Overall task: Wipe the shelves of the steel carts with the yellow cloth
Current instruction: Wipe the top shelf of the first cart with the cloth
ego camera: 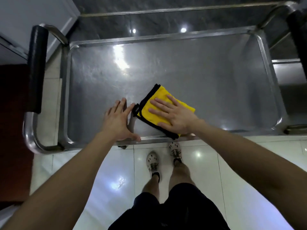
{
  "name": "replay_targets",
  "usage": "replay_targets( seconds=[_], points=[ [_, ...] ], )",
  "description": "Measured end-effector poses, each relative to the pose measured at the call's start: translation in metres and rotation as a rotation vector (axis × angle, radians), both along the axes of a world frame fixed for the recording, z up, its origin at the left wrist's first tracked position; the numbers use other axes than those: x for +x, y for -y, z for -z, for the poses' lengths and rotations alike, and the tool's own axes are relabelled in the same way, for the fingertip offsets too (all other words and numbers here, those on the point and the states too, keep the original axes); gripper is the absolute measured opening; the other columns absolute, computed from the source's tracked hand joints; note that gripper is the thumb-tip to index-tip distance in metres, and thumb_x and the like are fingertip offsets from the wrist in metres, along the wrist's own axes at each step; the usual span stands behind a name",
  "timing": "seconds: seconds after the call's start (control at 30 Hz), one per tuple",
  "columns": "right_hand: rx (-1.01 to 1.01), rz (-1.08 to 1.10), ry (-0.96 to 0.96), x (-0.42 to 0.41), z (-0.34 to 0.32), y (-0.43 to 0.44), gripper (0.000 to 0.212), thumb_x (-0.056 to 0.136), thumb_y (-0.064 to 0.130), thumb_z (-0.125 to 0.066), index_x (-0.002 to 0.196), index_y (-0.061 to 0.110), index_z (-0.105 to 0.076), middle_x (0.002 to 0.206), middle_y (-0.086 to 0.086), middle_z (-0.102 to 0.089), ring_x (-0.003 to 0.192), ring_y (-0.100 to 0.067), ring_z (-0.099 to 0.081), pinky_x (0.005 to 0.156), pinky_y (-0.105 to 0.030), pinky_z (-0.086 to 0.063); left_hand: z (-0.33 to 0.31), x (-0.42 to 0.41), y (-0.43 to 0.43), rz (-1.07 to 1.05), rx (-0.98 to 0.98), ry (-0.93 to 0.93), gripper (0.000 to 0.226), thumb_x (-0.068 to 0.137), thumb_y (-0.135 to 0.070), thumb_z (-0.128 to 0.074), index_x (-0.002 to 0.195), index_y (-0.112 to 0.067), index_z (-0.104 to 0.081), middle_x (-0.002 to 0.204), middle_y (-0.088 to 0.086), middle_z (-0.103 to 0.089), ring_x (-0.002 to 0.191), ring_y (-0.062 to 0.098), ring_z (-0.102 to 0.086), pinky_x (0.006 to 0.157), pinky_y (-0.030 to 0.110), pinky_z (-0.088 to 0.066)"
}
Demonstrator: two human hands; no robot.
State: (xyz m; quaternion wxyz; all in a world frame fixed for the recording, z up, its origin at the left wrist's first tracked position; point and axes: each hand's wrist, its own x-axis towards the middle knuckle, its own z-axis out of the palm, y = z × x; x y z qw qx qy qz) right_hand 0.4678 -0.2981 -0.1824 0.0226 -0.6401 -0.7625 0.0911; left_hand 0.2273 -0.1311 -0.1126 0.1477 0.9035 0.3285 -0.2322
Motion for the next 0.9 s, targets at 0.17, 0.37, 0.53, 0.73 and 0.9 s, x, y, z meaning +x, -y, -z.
replay_targets(
  seconds=[0.17, 0.37, 0.53, 0.73, 0.9],
  points=[
    [0.011, 0.206, 0.040, 0.077, -0.004, -0.103, 0.067, 0.110, 0.062, -0.028, 0.171, 0.035, -0.022, 0.180, 0.002, -0.012, 0.166, -0.017, -0.007, 0.134, -0.054, -0.003, 0.006, 0.002, -0.001, -0.029, 0.001, -0.010, 0.160, 0.049, -0.096, -0.081, 0.171, -0.044, 0.009, 0.181, -0.003, 0.020, 0.168, 0.028, 0.012, 0.136, 0.054, -0.005],
    [0.006, 0.396, -0.002, 0.059, -0.004, -0.224, 0.076, 0.103, 0.076, -0.017, 0.170, 0.040, -0.020, 0.180, -0.011, -0.010, 0.167, -0.028, -0.005, 0.129, -0.067, 0.000, 0.009, -0.002, -0.001, -0.035, -0.001, 0.009, 0.160, 0.050, -0.095, -0.081, 0.170, -0.045, 0.012, 0.180, -0.004, 0.023, 0.167, 0.024, 0.019, 0.137, 0.050, 0.002],
    [0.057, 0.213, -0.009, 0.002, -0.001, -0.166, 0.072, 0.105, 0.072, -0.029, 0.168, 0.037, -0.031, 0.179, -0.011, -0.015, 0.166, -0.029, -0.009, 0.129, -0.067, -0.005, 0.003, -0.002, -0.001, -0.020, -0.016, 0.020, 0.159, 0.051, -0.096, -0.080, 0.170, -0.044, 0.012, 0.181, -0.002, 0.022, 0.167, 0.023, 0.018, 0.137, 0.052, -0.001],
    [0.072, 0.250, -0.012, -0.020, 0.007, -0.002, 0.069, 0.108, 0.069, -0.036, 0.169, 0.038, -0.028, 0.181, -0.004, -0.008, 0.167, -0.024, -0.003, 0.129, -0.066, -0.011, -0.003, 0.002, 0.001, -0.047, -0.024, -0.013, 0.161, 0.044, -0.095, -0.084, 0.172, -0.041, -0.001, 0.183, 0.001, 0.009, 0.169, 0.027, 0.008, 0.136, 0.056, -0.007],
    [0.015, 0.594, 0.018, 0.024, -0.004, 0.099, 0.072, 0.106, 0.069, -0.038, 0.170, 0.040, -0.022, 0.181, 0.001, -0.005, 0.167, -0.020, 0.000, 0.129, -0.065, -0.011, -0.019, 0.025, 0.005, -0.061, -0.015, -0.118, 0.156, 0.040, -0.086, -0.093, 0.167, -0.036, -0.017, 0.179, 0.009, -0.010, 0.165, 0.037, -0.014, 0.132, 0.061, -0.021]
  ],
)
